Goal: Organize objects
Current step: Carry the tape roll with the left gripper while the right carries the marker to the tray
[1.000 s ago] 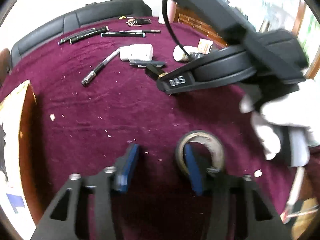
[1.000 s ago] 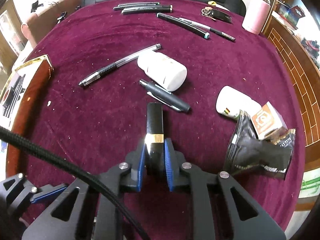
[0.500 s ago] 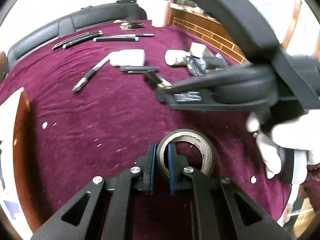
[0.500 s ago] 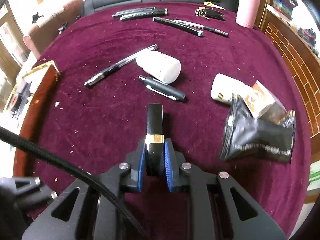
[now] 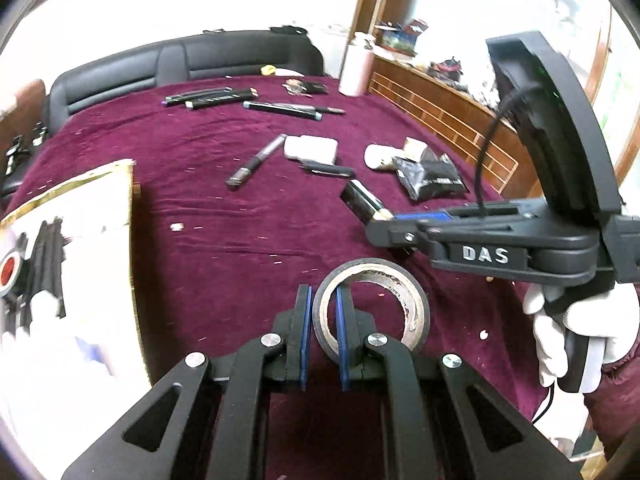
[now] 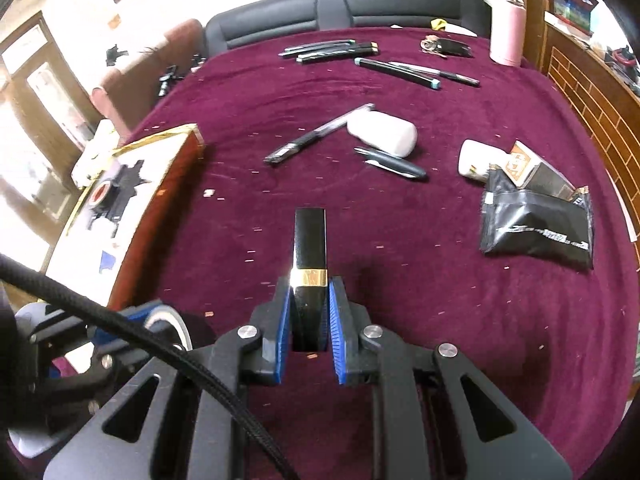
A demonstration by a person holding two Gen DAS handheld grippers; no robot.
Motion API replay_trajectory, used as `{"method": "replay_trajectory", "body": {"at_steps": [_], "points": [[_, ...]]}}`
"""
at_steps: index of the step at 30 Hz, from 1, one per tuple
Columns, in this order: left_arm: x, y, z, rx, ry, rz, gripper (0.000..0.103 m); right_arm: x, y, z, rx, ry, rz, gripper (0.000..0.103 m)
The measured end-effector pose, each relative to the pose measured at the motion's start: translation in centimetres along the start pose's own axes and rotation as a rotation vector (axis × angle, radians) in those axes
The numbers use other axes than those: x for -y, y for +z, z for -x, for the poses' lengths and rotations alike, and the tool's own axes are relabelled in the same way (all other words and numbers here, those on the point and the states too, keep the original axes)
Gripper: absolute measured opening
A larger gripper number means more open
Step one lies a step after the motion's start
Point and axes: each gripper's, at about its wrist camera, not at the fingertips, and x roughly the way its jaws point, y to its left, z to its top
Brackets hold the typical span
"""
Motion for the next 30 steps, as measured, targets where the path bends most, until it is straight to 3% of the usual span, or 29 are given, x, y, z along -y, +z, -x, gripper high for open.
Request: {"method": "replay_trajectory", "body": {"at_steps": [11, 18, 24, 30], "points": [[-9.2, -2.4, 5.5, 0.061, 0.126, 0.192, 0.008, -9.0, 0.6, 0.0, 0.001, 0.153, 0.1, 0.016], [-15.9, -4.7, 8.3, 0.082, 0.225, 0.308, 0.009, -17.4, 1.2, -2.9, -0.065, 0.301, 0.172, 0.016], [-20.5, -6.7, 8.7, 0.049, 0.308, 0.362, 0.009, -23.8, 0.8, -6.9, -0.155, 0.37, 0.215, 0.016], [-24.0, -7.8, 8.4, 0.001, 0.368, 0.366, 0.009, -27.3, 0.6, -10.2, -0.208, 0.371, 0.231, 0.016]]}}
